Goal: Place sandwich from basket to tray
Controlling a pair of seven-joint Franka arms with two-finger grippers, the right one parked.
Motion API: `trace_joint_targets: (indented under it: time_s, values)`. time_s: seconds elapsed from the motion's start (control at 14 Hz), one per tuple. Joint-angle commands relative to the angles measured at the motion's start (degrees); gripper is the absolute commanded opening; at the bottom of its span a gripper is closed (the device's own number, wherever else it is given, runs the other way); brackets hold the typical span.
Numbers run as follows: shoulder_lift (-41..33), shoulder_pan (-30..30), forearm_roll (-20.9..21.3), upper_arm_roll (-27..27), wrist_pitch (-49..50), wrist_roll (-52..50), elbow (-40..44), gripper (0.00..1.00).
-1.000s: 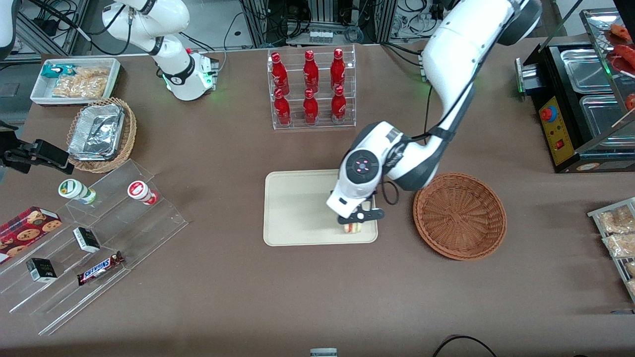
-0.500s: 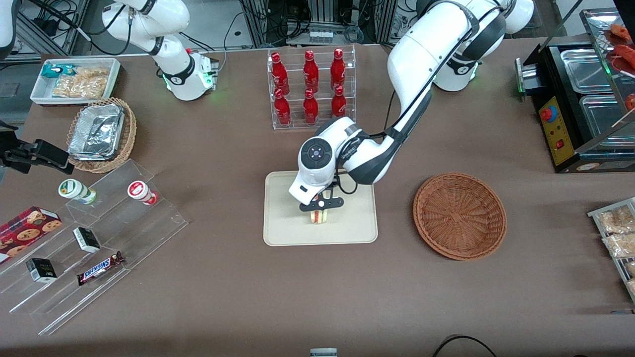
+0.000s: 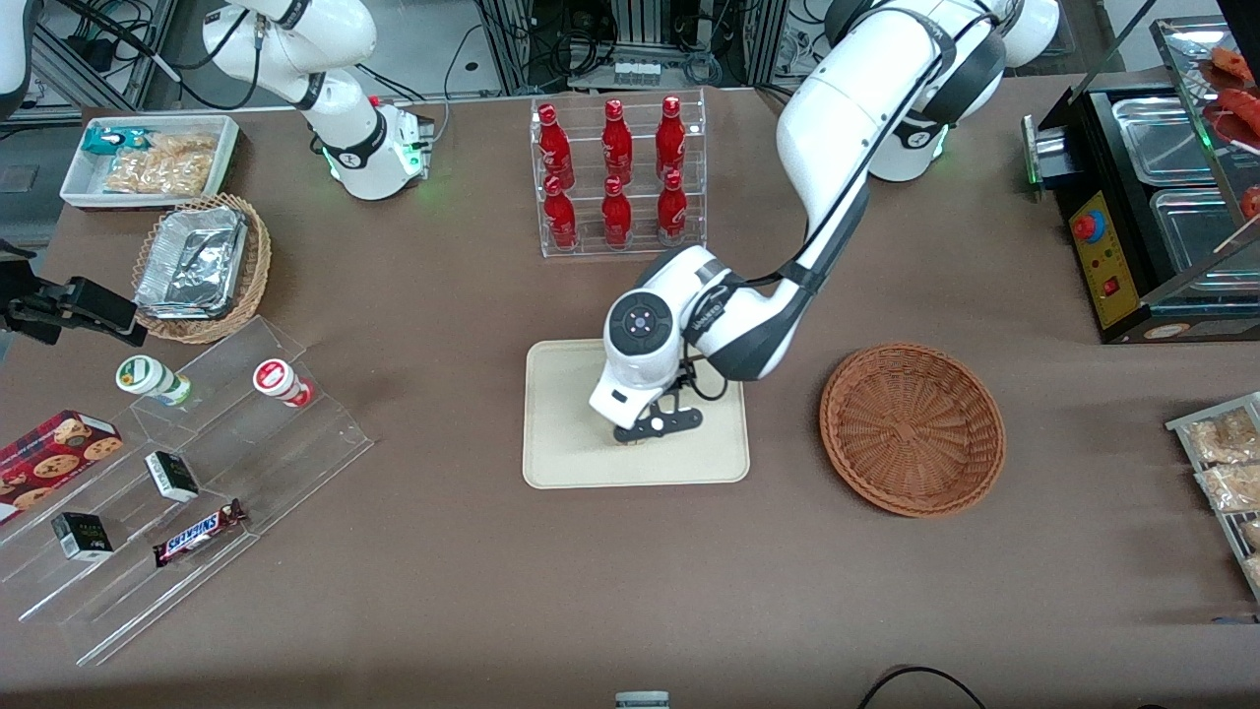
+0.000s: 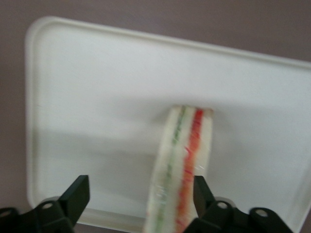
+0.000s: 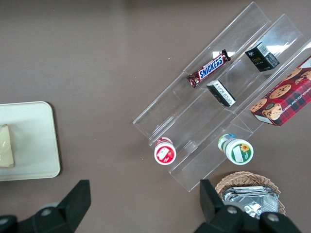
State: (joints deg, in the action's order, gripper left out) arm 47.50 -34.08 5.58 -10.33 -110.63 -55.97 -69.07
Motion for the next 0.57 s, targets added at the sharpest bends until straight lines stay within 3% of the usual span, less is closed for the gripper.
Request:
trace_joint_targets:
  time_s: [0.0,0.29,0.5]
  values:
    - [-6.1,1.6,1.4,1.3,4.8,-1.1,0.4,1.0]
    - [-15.3,6.0,1.2,3.8,12.8,-0.3,-0.5,1.0]
    - [-22.8,13.2,0.5,3.7,22.5,13.8,-3.0,1.0]
